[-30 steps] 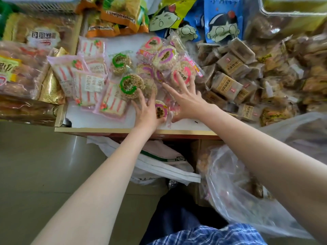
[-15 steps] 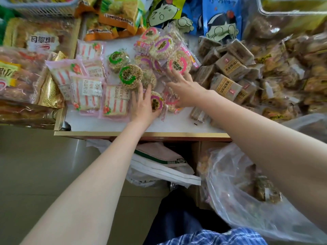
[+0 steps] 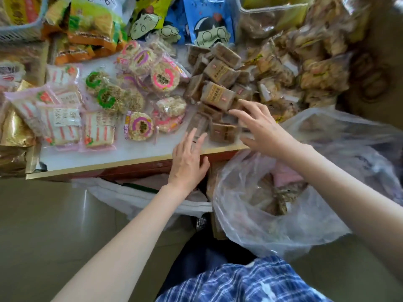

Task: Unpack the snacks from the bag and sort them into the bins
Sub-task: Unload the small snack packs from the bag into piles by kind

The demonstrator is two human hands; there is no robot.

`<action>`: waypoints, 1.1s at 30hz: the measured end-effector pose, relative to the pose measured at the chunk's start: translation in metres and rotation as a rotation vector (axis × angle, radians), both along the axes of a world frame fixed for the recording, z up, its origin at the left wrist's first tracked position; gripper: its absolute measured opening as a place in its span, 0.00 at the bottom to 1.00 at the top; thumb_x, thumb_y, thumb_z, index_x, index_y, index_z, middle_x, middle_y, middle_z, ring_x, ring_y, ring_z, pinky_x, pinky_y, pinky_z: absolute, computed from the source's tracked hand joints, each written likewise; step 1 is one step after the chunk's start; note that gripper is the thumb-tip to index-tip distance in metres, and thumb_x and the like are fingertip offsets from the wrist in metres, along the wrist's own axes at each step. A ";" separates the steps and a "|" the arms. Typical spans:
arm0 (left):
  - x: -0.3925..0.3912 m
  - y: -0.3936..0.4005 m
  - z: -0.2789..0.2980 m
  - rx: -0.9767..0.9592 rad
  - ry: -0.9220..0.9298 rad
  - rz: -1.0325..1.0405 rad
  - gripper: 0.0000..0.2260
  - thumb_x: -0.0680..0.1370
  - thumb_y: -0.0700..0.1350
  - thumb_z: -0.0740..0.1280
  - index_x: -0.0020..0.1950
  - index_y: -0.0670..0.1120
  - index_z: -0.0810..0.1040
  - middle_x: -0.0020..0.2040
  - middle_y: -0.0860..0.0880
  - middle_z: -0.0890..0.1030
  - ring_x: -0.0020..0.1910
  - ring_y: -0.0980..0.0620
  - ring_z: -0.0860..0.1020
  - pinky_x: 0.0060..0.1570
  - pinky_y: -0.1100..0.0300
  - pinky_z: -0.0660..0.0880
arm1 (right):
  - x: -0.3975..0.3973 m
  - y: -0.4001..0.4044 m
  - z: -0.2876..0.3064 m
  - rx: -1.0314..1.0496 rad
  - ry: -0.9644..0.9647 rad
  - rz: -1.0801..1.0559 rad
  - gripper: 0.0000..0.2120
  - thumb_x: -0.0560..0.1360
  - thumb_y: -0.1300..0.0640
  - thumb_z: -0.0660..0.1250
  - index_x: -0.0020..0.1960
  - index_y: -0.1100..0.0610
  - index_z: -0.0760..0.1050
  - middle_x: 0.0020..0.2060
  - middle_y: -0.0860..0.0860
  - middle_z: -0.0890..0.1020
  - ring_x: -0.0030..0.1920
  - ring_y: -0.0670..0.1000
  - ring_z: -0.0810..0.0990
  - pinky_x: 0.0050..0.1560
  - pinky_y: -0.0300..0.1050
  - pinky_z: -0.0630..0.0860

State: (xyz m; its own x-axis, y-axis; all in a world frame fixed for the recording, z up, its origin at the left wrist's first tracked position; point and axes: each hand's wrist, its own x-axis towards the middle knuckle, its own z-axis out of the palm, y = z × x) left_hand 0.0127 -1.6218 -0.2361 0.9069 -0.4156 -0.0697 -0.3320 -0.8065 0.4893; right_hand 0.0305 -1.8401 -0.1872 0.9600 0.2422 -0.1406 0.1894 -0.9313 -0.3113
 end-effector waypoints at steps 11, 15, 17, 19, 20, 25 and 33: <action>-0.073 -0.115 -0.023 0.406 0.628 -0.034 0.39 0.78 0.49 0.66 0.77 0.53 0.40 0.76 0.35 0.45 0.74 0.35 0.55 0.69 0.50 0.59 | -0.151 -0.179 -0.024 -0.296 0.631 -0.441 0.54 0.65 0.44 0.75 0.74 0.37 0.37 0.75 0.57 0.34 0.72 0.73 0.46 0.68 0.69 0.55; -0.068 -0.126 -0.024 0.264 0.625 0.013 0.42 0.76 0.43 0.67 0.77 0.51 0.38 0.52 0.43 0.79 0.47 0.47 0.78 0.48 0.59 0.70 | -0.185 -0.182 -0.044 -0.305 0.553 -0.379 0.53 0.69 0.50 0.74 0.75 0.42 0.34 0.74 0.59 0.34 0.70 0.68 0.58 0.65 0.63 0.64; -0.065 -0.133 -0.019 0.173 0.581 0.049 0.41 0.76 0.40 0.66 0.77 0.52 0.40 0.48 0.45 0.78 0.37 0.52 0.75 0.33 0.63 0.68 | -0.189 -0.183 -0.040 -0.278 0.373 -0.309 0.47 0.72 0.51 0.70 0.76 0.43 0.38 0.75 0.58 0.38 0.73 0.66 0.49 0.70 0.64 0.56; -0.064 -0.138 -0.015 0.150 0.521 0.074 0.39 0.76 0.41 0.66 0.78 0.53 0.42 0.61 0.42 0.74 0.37 0.53 0.74 0.29 0.63 0.66 | -0.193 -0.179 -0.035 -0.216 0.206 -0.118 0.41 0.73 0.50 0.69 0.76 0.42 0.46 0.77 0.54 0.44 0.75 0.62 0.42 0.71 0.65 0.45; -0.067 -0.139 -0.014 0.156 0.507 0.070 0.38 0.77 0.41 0.66 0.78 0.53 0.44 0.65 0.41 0.71 0.36 0.53 0.74 0.28 0.64 0.65 | -0.195 -0.175 -0.034 -0.210 0.177 0.020 0.39 0.73 0.49 0.68 0.76 0.42 0.48 0.77 0.51 0.48 0.76 0.60 0.40 0.71 0.66 0.41; -0.094 -0.140 -0.019 0.244 0.471 -0.085 0.38 0.77 0.42 0.65 0.78 0.51 0.43 0.69 0.41 0.65 0.51 0.44 0.76 0.42 0.59 0.71 | -0.226 -0.173 -0.063 -0.458 0.620 0.368 0.28 0.78 0.51 0.61 0.75 0.46 0.55 0.69 0.50 0.70 0.75 0.53 0.57 0.71 0.66 0.37; -0.120 -0.163 -0.027 0.392 0.565 -0.218 0.37 0.78 0.46 0.63 0.78 0.50 0.41 0.76 0.45 0.57 0.71 0.37 0.59 0.67 0.46 0.60 | -0.273 -0.246 -0.062 -0.387 0.799 0.047 0.20 0.80 0.52 0.58 0.71 0.46 0.64 0.68 0.48 0.71 0.67 0.51 0.70 0.66 0.51 0.68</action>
State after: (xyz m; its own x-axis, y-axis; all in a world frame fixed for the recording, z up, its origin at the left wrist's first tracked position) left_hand -0.1074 -1.7845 -0.2631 0.5876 -0.4309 -0.6849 -0.2869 -0.9024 0.3216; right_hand -0.2425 -2.0862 -0.2492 0.5302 0.0755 -0.8445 0.0915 -0.9953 -0.0315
